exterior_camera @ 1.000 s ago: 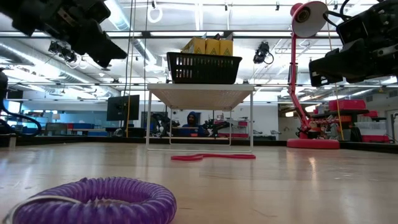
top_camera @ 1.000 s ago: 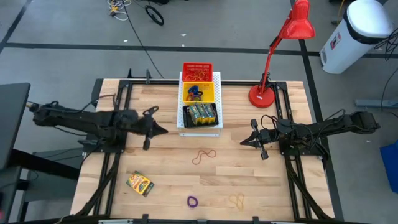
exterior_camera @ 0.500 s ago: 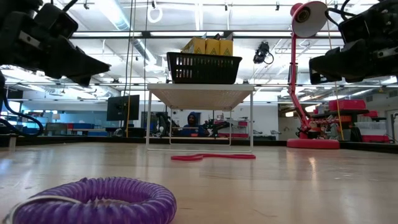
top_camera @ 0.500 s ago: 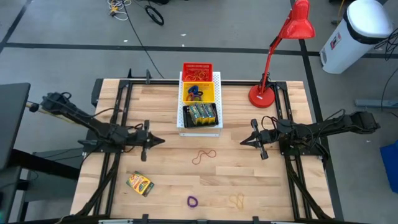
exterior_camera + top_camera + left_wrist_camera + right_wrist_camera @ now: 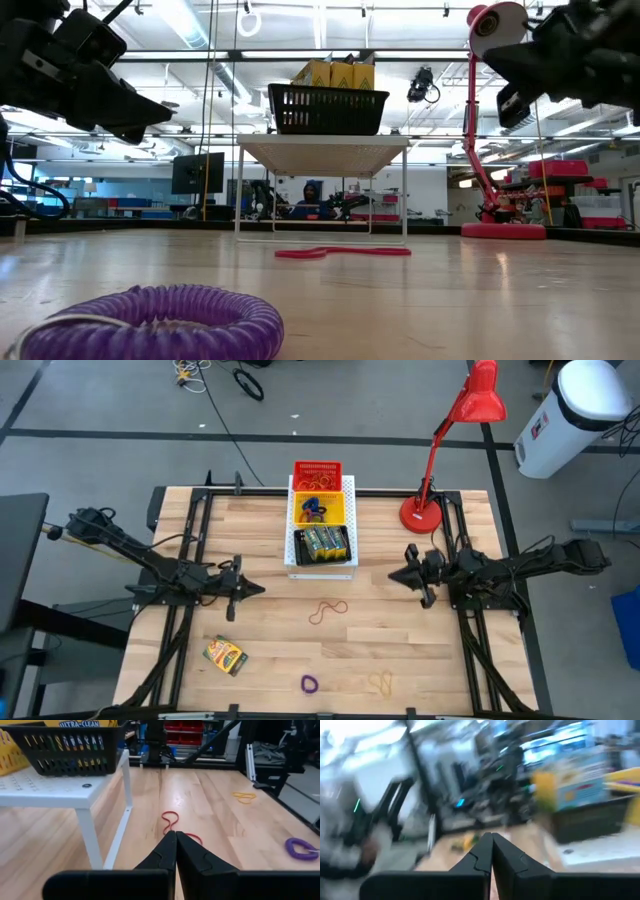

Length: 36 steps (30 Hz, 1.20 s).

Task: Pick & Place Office Desk Supplies
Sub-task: Put the red rubber band into the red bin on the shelf

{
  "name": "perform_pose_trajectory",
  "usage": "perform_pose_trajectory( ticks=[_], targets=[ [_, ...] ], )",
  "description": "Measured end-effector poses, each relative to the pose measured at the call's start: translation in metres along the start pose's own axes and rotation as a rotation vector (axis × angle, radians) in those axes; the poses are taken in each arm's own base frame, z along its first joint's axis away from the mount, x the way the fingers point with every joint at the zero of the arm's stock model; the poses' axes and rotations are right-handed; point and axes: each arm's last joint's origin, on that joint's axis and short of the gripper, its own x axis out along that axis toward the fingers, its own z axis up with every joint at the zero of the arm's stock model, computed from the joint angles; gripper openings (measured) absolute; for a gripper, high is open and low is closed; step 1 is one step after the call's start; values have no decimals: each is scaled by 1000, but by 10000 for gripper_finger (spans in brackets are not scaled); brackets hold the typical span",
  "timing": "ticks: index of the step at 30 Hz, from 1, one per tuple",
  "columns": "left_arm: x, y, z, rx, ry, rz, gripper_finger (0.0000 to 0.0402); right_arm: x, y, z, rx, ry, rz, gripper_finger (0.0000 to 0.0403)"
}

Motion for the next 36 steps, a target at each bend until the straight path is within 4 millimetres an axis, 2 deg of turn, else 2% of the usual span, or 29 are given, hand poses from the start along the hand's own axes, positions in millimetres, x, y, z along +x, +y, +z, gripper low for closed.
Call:
perform_pose_trajectory(
  ticks=[2,5,8,10,19,23,26,29,36],
  targets=[
    [0,0,0,-3,1,-8,9,1,1,5,65,-50,-41,13],
    [0,0,0,-3,1,-14,9,5,8,9,56,-58,14,13],
    [0,0,0,-3,1,-14,9,13,22,6,52,-11,73,7],
    [0,0,0,-3,1,-14,9,21,33,0,43,30,45,4],
    [0,0,0,-1,1,-14,9,72,82,-30,-83,238,-145,7],
    [0,0,0,-1,1,-14,9,98,96,-39,-57,345,-251,13],
    [0,0,0,-1,1,-14,9,115,99,-46,-35,449,-330,39],
    [0,0,0,-1,1,-14,9,131,93,-56,-19,537,-412,76],
    [0,0,0,-1,1,-14,9,177,76,-96,-40,665,-469,143]
  ],
)
